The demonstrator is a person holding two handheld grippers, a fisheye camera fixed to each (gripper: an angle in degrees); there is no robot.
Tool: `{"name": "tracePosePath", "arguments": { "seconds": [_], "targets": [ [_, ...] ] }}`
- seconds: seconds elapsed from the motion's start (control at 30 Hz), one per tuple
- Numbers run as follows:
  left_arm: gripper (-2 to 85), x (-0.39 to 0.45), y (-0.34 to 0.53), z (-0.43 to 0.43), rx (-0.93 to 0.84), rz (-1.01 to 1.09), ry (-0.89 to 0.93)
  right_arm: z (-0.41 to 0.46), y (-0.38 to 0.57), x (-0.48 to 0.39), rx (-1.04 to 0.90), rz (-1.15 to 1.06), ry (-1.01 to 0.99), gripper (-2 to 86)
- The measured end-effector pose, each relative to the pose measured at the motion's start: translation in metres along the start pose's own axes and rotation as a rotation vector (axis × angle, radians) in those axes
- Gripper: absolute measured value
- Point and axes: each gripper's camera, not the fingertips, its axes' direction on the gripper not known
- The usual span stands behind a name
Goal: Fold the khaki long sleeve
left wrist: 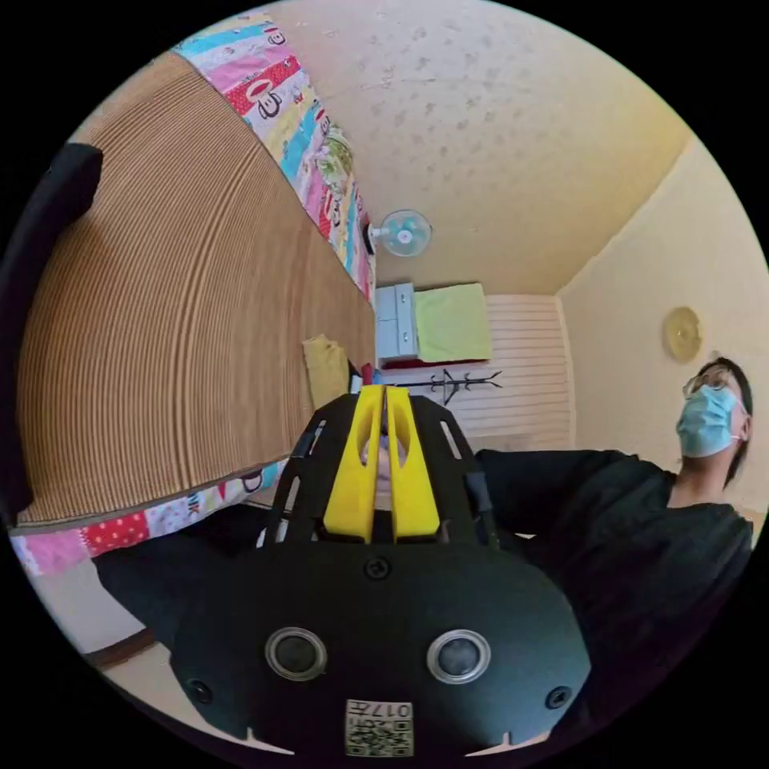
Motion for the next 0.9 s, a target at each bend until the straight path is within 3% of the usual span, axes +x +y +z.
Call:
{"name": "tracePosePath", "arguments": {
  "seconds": [0.2, 0.37, 0.47, 0.63, 0.9],
  "targets": [
    [-1.0, 0.022, -0.005, 0.043, 0.124, -0.091, 0.036, -0.083, -0.013, 0.096, 0.151, 0.086, 0.065, 7.5],
    [-1.0, 0.035, -0.001, 0.07, 0.18, -0.164, 0.141, -0.062, -0.041, 0.141, 0.06, 0.161, -0.057, 7.3],
    [-1.0, 0.045, -0.001, 0.075, 0.199, -0.174, 0.166, -0.069, -0.03, 0.142, 0.177, 0.198, -0.113, 4.3],
    [-1.0, 0.061, -0.008, 0.073, 0.234, -0.156, 0.17, -0.109, 0.017, 0.093, 0.321, -0.078, -0.321, 1.9],
    [-0.9, 0.083, -0.027, 0.064, 0.222, -0.139, 0.172, -0.258, 0.108, 0.005, 0.477, -0.568, -0.566, 0.6]
  ]
}}
